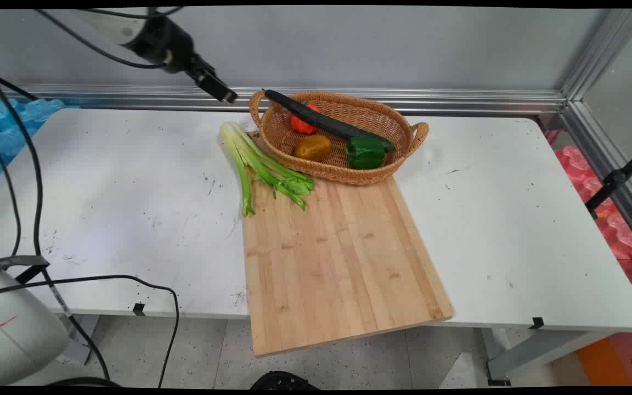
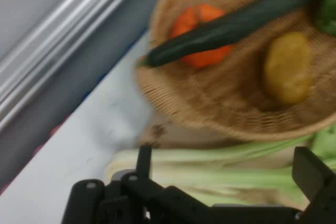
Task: Pick up the potato from the vegetable basket
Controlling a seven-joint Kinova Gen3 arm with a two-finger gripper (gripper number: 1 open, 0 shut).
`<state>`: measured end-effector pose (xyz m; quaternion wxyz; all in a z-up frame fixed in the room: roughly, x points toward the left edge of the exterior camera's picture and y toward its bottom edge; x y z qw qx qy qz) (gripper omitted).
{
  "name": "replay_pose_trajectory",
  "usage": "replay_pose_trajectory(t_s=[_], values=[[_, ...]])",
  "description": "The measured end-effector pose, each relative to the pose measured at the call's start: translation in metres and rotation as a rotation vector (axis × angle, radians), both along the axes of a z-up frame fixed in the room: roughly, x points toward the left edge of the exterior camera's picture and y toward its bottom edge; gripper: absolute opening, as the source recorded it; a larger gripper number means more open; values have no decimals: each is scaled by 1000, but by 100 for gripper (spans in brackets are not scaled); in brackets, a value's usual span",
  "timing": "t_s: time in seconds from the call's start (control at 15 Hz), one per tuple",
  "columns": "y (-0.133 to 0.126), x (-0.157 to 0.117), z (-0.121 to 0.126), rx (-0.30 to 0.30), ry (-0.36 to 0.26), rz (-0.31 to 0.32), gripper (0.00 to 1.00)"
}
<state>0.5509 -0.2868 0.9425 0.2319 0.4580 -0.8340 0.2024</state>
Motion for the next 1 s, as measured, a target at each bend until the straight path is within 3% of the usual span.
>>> replay_pose_trajectory(t_s=[0.4,1.0], values=[[-36,-48,-4,37,1,-130,100],[-94,-99,-49,105,-17,-217,100]])
